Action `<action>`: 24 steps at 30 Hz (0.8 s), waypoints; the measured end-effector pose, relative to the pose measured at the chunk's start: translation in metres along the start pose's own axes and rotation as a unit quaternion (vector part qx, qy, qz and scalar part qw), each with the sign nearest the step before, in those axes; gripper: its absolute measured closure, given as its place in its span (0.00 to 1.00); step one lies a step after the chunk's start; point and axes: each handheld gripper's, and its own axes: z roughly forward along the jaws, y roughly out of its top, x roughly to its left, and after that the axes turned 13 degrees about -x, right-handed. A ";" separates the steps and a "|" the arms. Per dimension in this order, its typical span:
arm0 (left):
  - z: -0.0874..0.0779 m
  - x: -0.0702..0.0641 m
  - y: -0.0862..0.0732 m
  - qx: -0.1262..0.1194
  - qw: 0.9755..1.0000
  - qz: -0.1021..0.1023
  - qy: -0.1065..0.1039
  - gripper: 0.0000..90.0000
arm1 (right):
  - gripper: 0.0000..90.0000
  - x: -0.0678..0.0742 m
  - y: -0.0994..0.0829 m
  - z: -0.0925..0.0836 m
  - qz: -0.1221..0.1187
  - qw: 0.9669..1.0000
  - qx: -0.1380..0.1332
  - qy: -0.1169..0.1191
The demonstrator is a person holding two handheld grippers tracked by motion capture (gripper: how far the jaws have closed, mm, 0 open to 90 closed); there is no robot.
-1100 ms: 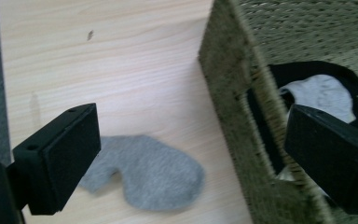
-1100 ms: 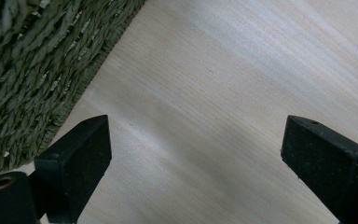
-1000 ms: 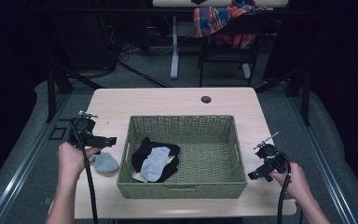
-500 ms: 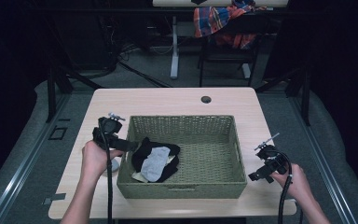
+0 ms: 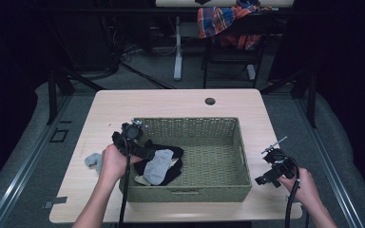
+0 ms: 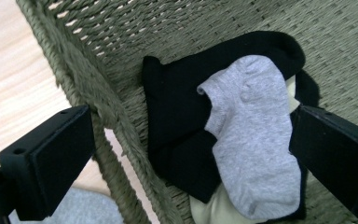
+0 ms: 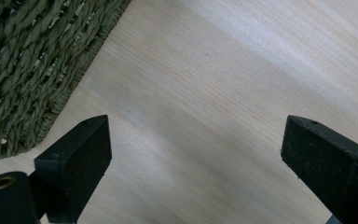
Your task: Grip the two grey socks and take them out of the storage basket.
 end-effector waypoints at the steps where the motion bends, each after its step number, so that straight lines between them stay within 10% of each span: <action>1: 0.002 -0.001 0.000 0.005 1.000 0.003 -0.002 0.03 | 0.09 0.000 0.000 0.000 -0.001 1.000 0.001 0.000; 14: 0.028 -0.023 0.001 0.043 0.998 0.032 -0.035 0.15 | 0.09 0.000 0.000 0.000 0.000 1.000 0.000 0.000; 24: 0.053 -0.030 -0.004 0.100 0.993 0.040 -0.051 0.44 | 0.09 0.000 0.000 0.000 0.001 1.000 0.000 0.001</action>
